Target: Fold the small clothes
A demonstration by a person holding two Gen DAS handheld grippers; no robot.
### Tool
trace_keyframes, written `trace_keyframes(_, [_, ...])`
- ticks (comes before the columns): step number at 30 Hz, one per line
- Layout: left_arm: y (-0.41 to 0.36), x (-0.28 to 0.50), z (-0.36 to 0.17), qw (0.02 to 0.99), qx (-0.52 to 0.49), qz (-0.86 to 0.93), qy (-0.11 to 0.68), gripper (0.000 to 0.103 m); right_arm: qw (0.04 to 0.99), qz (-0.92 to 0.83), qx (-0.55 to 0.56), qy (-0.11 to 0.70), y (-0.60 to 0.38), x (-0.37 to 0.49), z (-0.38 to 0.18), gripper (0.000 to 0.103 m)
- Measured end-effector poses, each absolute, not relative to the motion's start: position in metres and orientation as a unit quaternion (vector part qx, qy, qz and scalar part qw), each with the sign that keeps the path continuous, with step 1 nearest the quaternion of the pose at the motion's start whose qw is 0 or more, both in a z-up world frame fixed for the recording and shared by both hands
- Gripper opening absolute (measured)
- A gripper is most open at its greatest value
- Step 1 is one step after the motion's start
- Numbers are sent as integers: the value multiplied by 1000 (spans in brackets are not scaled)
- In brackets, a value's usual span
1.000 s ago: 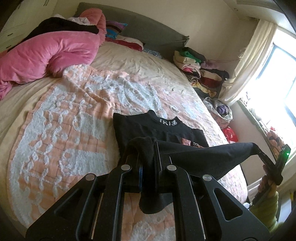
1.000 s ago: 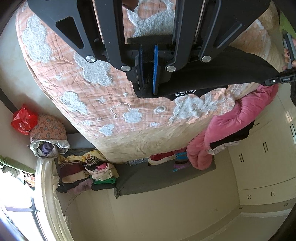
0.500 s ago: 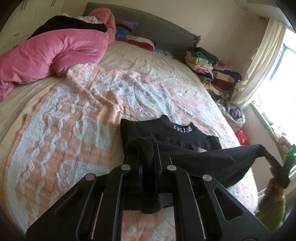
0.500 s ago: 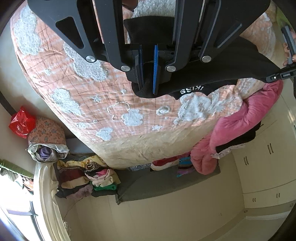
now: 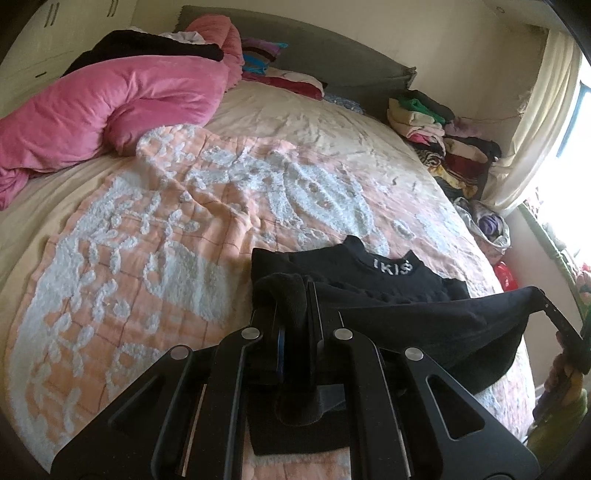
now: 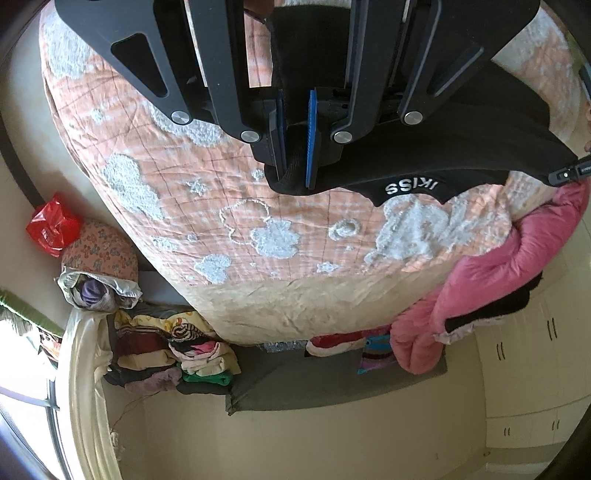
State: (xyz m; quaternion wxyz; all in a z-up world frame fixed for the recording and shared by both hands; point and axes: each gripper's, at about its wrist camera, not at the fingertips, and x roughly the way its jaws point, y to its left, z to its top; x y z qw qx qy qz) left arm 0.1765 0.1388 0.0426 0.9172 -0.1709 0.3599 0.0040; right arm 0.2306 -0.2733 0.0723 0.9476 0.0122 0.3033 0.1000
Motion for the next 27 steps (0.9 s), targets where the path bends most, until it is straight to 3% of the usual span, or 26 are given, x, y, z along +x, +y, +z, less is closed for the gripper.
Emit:
trace_keyframes(13, [150, 197, 8, 907, -189, 8, 375, 5, 933, 87, -7, 348, -259, 264, 34, 8])
trace_keyframes(17, [149, 195, 5, 909, -181, 9, 376, 7, 930, 77, -13, 358, -256, 266, 22, 21])
trace_keyframes(21, [144, 186, 8, 916, -169, 2, 364, 14, 931, 76, -2, 356, -260, 257, 18, 33])
trace_keyframes(23, [140, 180, 13, 924, -148, 15, 352, 28, 933, 75, -3, 351, -262, 249, 18, 34])
trace_keyframes(24, [139, 176, 16, 929, -138, 27, 344, 41, 935, 76, -4, 347, -262, 243, 19, 34])
trace_keyframes(27, [143, 165, 24, 934, -153, 21, 323, 42, 936, 87, -3, 341, -260, 230, 21, 34])
